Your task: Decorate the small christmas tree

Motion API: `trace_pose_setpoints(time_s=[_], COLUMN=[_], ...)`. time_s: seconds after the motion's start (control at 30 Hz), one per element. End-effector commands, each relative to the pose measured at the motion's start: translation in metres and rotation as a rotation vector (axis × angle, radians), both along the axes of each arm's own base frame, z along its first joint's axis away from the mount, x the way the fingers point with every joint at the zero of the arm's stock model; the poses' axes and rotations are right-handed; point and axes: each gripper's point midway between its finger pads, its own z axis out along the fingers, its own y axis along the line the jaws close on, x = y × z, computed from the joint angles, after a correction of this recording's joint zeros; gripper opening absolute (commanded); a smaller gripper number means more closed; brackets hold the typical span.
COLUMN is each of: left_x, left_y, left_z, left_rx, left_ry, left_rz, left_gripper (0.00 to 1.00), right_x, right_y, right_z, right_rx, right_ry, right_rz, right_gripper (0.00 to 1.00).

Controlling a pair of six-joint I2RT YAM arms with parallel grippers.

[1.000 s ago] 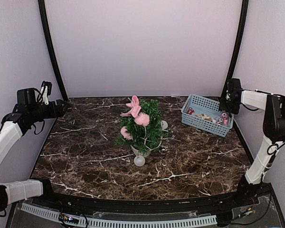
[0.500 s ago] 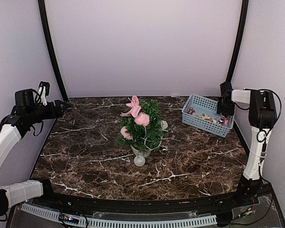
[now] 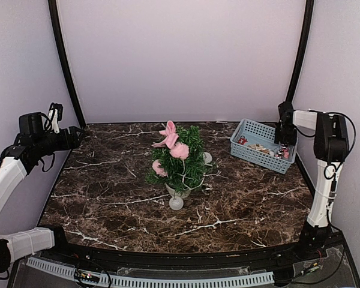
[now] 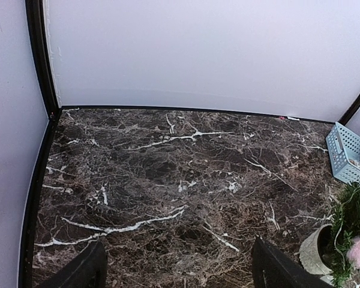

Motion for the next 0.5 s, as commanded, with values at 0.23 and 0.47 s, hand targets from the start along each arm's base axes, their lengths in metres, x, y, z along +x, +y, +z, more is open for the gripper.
trace_pose_setpoints(time_s=[0.23,0.47], left_x=[-0.005,-0.009], left_y=[-0.002,-0.028], left_z=[0.003,0.006], left_rx=[-0.009,-0.123], left_ry=[-0.018,-0.057], left_rz=[-0.014,-0.137], left_gripper=[0.85,0.84], right_x=[0.006,0.001], right_y=[0.004,0.016], right_z=[-0.007,-0.001], right_rx=[0.031,0.006], right_ry=[0.074,0.047], right_rz=[-0.046,-0.041], right_gripper=[0.56,0.67])
